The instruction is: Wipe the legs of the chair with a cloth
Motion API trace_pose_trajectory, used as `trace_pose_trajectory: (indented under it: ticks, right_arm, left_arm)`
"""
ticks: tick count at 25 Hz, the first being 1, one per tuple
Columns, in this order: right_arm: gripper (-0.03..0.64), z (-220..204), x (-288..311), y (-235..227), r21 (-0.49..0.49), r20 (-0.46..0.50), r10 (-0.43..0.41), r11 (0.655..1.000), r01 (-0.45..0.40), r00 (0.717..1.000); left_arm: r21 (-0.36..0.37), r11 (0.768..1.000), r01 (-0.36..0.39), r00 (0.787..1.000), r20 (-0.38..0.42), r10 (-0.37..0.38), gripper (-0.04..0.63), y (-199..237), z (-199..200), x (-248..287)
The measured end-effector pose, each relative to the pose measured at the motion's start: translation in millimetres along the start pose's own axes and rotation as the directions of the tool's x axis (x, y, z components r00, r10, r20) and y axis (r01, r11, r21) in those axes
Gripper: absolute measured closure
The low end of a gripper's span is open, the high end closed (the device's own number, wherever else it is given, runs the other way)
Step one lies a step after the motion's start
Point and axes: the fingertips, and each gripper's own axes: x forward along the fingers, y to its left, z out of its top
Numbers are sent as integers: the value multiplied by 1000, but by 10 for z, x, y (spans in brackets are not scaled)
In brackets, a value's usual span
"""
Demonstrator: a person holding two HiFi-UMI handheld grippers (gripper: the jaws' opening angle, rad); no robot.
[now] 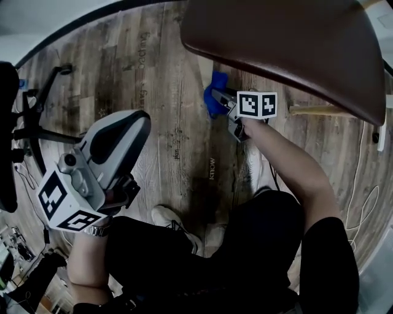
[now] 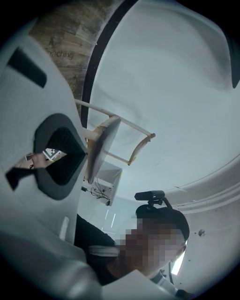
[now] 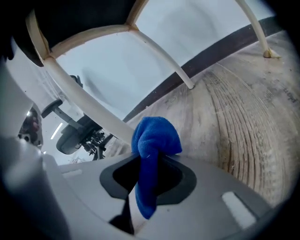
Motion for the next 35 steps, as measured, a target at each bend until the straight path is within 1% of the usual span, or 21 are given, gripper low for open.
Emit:
trace_pose_trajectory:
  ticks: [4,7,11,14,16,17,18,21,23,26,28,30,35]
  right_arm:
    - [532,337,-219,424,-44,70,52,998,-49,996]
    - [532,536,-472,812,-58,144,125,991,-118,982]
    - [532,903,-876,1427,-136,241,246,966,-218,939]
    - [532,1145,-1168,1816,-183,310,324,943,-278,894]
    - [532,1255,-1315,2027,-201,339,370,927,-317,865]
    - [531,1278,-1356,2099,-209,342,384,921,-329,858]
    - [531,1279,-1379,2136,-211,339,390,918,-335,856]
    - [531,1257,-1522,2081,-156,347,384,923,-351,855]
    - [531,1268,-1768,2007,-114,372,365,931,-348,854]
    - [531,1291,-2225,1873,-72,408,290,955,-287,866]
    - [531,1293,-2510,1747,-44,442,238,969,-244,865]
    - [532,1266,-2805,1578,-17,491,190,978,-209,850]
    - [532,1240,-3497,1183,51,606,70,991,-127,793]
  left_arm:
    - [4,1000,20,1000,6,-20,597,-49,70,115]
    - [3,999,35,999,11,-35,597,-100,63,174]
    - [9,998,60,998,17,-60,597,-173,70,267]
    - [10,997,80,996,25,-80,597,-230,80,329]
    - [6,996,90,996,22,-90,597,-231,82,351]
    - [2,996,92,996,22,-92,597,-212,88,350]
    - [-2,996,94,995,23,-94,597,-187,96,344]
    - [-4,995,100,995,30,-100,597,-158,112,342]
    - [-1,995,101,994,30,-101,597,-204,122,368]
    - [-6,995,96,995,32,-95,597,-262,160,416]
    - [-11,996,93,995,33,-93,597,-251,145,462]
    - [-8,995,98,995,24,-98,597,-240,70,539]
    - [1,994,108,994,-2,-108,597,-226,-74,703]
